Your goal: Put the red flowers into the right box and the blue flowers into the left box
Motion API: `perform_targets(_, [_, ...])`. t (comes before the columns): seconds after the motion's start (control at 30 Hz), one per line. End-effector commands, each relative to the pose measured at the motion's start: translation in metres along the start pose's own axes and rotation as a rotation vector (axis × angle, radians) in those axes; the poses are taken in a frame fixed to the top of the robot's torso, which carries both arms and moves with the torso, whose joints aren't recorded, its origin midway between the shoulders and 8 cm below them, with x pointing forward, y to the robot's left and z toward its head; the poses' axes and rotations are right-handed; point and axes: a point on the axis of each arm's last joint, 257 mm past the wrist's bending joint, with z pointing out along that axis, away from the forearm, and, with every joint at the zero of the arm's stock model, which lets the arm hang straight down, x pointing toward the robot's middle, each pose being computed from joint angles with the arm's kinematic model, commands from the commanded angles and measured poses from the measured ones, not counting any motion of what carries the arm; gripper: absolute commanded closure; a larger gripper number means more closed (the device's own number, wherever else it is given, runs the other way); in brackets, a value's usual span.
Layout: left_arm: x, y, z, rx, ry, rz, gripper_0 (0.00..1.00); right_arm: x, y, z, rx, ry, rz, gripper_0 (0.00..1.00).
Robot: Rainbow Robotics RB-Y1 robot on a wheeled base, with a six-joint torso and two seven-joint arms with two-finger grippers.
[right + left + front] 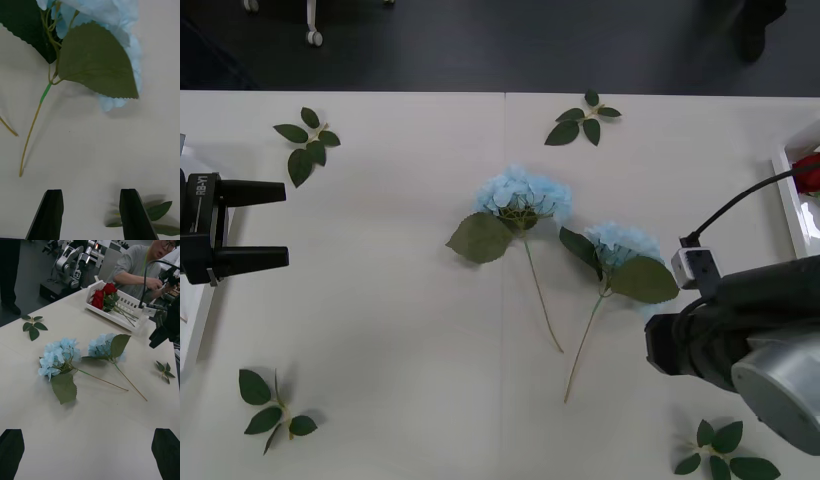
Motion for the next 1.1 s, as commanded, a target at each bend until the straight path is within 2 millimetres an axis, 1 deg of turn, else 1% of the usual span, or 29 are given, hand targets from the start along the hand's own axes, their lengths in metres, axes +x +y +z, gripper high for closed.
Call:
perform_targets(0.03, [-0.008,-0.001,-0.006,0.004,0.036,0.096,0.0,-0.009,0.01,0.008,-0.001,-0.029,0.053,0.57])
perform_targets(0.13, [-0.008,-0.001,-0.006,0.004,0.036,0.096,0.0,-0.011,0.018,0.018,-0.006,-0.031,0.067,0.57])
perform_targets(0.33, [-0.008,-0.001,-0.006,0.004,0.036,0.096,0.0,-0.02,0.039,0.036,-0.037,-0.026,0.144,0.57])
perform_targets(0.6, [-0.008,-0.001,-0.006,0.004,0.036,0.096,0.0,-0.033,0.054,0.062,-0.023,-0.021,0.224,0.57])
perform_targets(0.8, [-0.008,-0.001,-0.006,0.004,0.036,0.096,0.0,-0.034,0.056,0.081,0.004,-0.017,0.225,0.57])
perform_targets(1.1, [-0.008,-0.001,-0.006,0.004,0.036,0.096,0.0,-0.036,0.06,0.104,0.008,-0.005,0.226,0.57])
